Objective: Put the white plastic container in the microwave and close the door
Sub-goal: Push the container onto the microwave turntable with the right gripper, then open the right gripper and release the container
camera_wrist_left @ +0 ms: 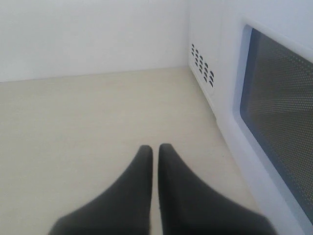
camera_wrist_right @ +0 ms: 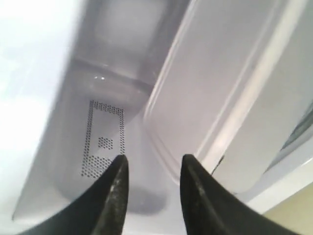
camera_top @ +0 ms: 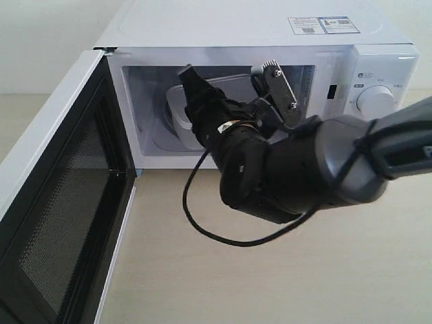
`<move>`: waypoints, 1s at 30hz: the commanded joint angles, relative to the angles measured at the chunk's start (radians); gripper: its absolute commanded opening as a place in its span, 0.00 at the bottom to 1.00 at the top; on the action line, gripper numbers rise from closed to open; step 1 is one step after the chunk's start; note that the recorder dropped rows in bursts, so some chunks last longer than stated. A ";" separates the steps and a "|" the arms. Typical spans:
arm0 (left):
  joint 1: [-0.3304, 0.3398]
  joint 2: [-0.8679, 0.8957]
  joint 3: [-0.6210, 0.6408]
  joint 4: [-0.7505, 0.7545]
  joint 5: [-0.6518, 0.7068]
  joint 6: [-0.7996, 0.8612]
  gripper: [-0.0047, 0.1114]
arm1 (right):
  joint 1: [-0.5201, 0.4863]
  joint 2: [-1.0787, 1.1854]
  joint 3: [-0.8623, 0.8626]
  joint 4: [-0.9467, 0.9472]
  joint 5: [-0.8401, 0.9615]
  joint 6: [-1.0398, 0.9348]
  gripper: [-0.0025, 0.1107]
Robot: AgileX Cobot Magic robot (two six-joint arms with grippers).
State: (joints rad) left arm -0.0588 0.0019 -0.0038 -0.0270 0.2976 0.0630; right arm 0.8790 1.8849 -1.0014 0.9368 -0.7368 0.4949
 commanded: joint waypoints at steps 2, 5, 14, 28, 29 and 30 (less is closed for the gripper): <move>0.002 -0.002 0.004 -0.001 -0.001 0.006 0.08 | 0.000 -0.135 0.154 -0.006 0.002 -0.287 0.29; 0.002 -0.002 0.004 -0.001 -0.001 0.006 0.08 | 0.000 -0.200 0.234 -0.008 0.026 -0.554 0.14; 0.002 -0.002 0.004 -0.001 -0.001 0.006 0.08 | 0.000 -0.184 0.279 -0.123 -0.009 -1.112 0.02; 0.002 -0.002 0.004 -0.001 -0.001 0.006 0.08 | -0.032 0.094 0.178 -0.252 -0.235 -0.770 0.02; 0.002 -0.002 0.004 -0.001 -0.001 0.006 0.08 | -0.032 0.104 0.159 -0.265 -0.230 -0.770 0.02; 0.002 -0.002 0.004 -0.001 -0.001 0.006 0.08 | -0.032 0.116 0.140 -0.274 -0.228 -0.770 0.02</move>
State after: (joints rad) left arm -0.0588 0.0019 -0.0038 -0.0270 0.2976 0.0630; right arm 0.8533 1.9771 -0.8193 0.6964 -0.9561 -0.2823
